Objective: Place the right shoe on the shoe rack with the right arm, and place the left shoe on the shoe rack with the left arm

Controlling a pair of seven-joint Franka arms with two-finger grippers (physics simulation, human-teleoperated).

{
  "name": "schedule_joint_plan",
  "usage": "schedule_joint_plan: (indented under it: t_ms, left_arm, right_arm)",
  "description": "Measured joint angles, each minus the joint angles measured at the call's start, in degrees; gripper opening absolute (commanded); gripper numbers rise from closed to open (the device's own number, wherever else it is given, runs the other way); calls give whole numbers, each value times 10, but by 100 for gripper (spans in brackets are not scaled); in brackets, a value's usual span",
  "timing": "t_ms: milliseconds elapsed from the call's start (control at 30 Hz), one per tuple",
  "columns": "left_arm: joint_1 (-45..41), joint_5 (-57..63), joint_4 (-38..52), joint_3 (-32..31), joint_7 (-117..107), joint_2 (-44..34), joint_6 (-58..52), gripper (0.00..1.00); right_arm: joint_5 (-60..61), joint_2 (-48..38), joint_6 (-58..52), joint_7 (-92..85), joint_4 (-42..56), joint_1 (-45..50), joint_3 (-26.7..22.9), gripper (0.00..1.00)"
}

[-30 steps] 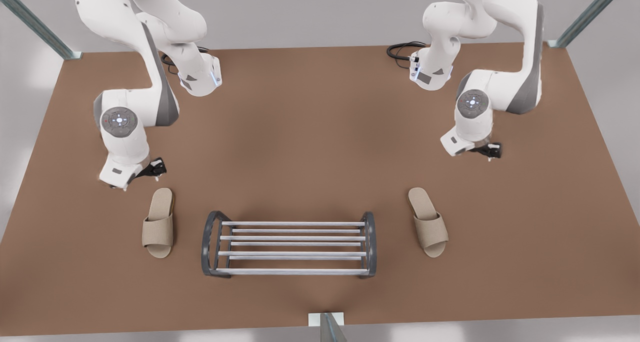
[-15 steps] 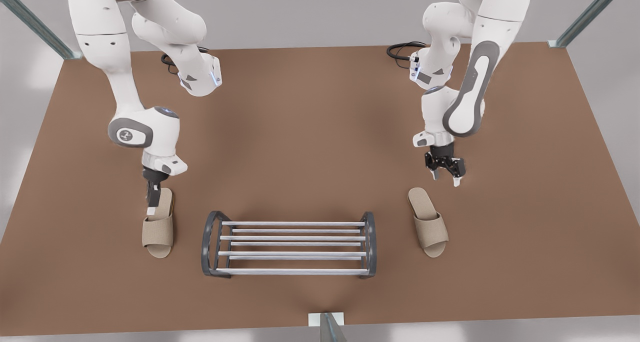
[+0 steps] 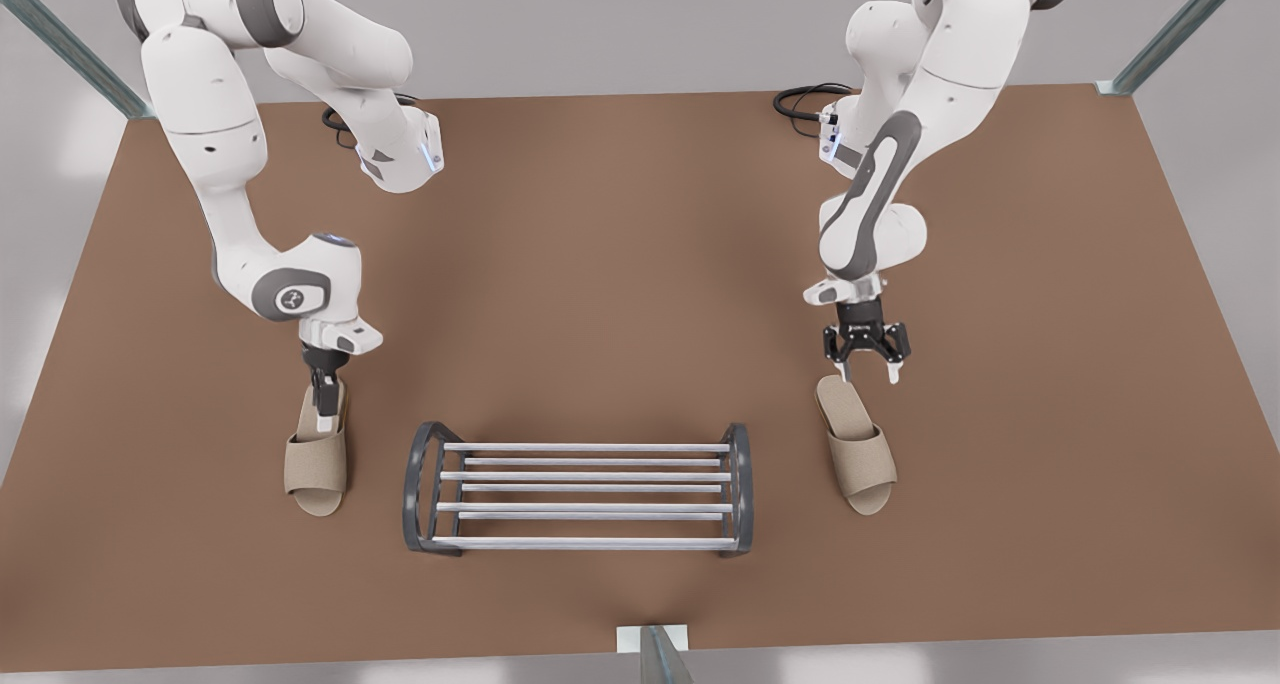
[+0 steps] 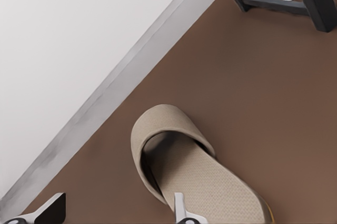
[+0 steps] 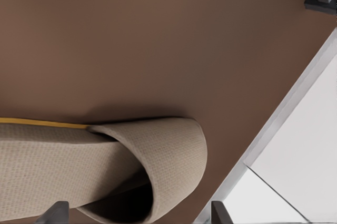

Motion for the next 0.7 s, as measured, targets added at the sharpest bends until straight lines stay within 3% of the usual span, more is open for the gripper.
schedule_joint_plan:
  t_ms: [300, 700]
  left_arm:
    - [0, 41, -4, 1, -41, 40, -115, 100]
    - [-17, 41, 9, -1, -45, 81, -180, 100]
  right_arm:
    - [-80, 32, -18, 95, 33, 0, -1, 100]
    - [-160, 54, -108, 162, 14, 6, -2, 100]
